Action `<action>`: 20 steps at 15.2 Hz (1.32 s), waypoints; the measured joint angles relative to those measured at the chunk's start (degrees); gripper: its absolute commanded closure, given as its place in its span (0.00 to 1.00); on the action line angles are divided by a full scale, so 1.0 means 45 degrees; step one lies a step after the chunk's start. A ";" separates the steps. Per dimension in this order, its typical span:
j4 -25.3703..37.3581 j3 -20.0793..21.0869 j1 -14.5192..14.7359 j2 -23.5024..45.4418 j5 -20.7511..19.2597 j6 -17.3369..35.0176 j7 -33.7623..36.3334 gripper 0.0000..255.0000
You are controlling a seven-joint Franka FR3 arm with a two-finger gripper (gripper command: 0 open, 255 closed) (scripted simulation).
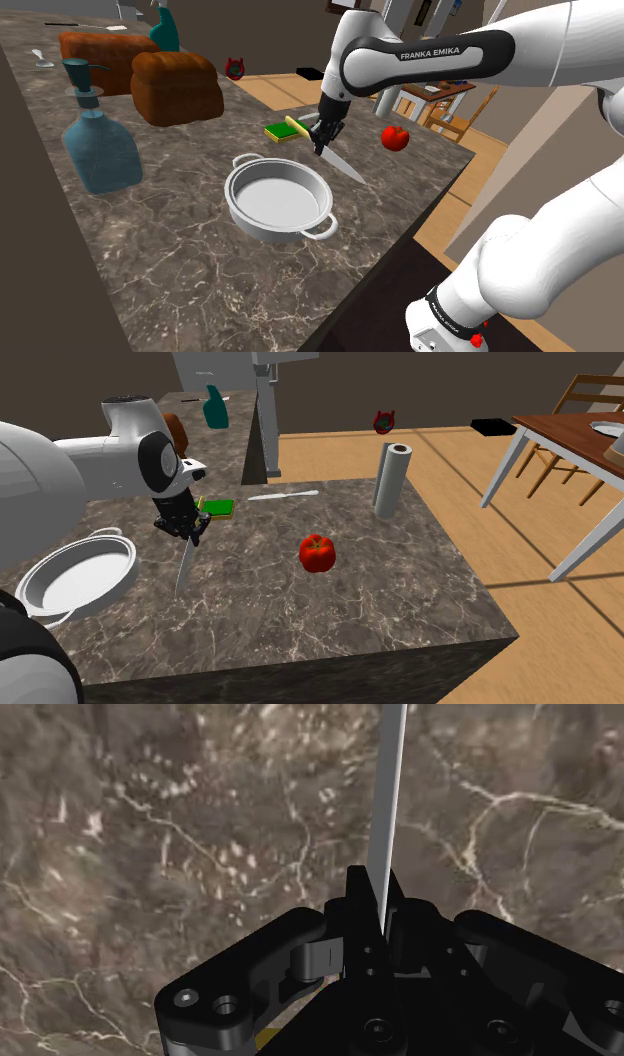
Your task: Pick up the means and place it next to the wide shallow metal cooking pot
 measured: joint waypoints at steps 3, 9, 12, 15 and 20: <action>0.0001 0.0000 0.0000 0.0005 0.0000 0.0005 0.0000 1.00; 0.0002 0.0000 0.0000 0.0007 0.0000 0.0006 -0.0001 0.00; 0.0326 -0.0011 -0.0008 -0.0182 -0.0001 -0.0496 -0.0019 0.00; 0.1135 0.0008 0.0007 -0.0355 0.0005 -0.1467 0.0012 0.00; 0.1300 0.0000 0.0001 -0.0313 0.0004 -0.1610 -0.0002 0.00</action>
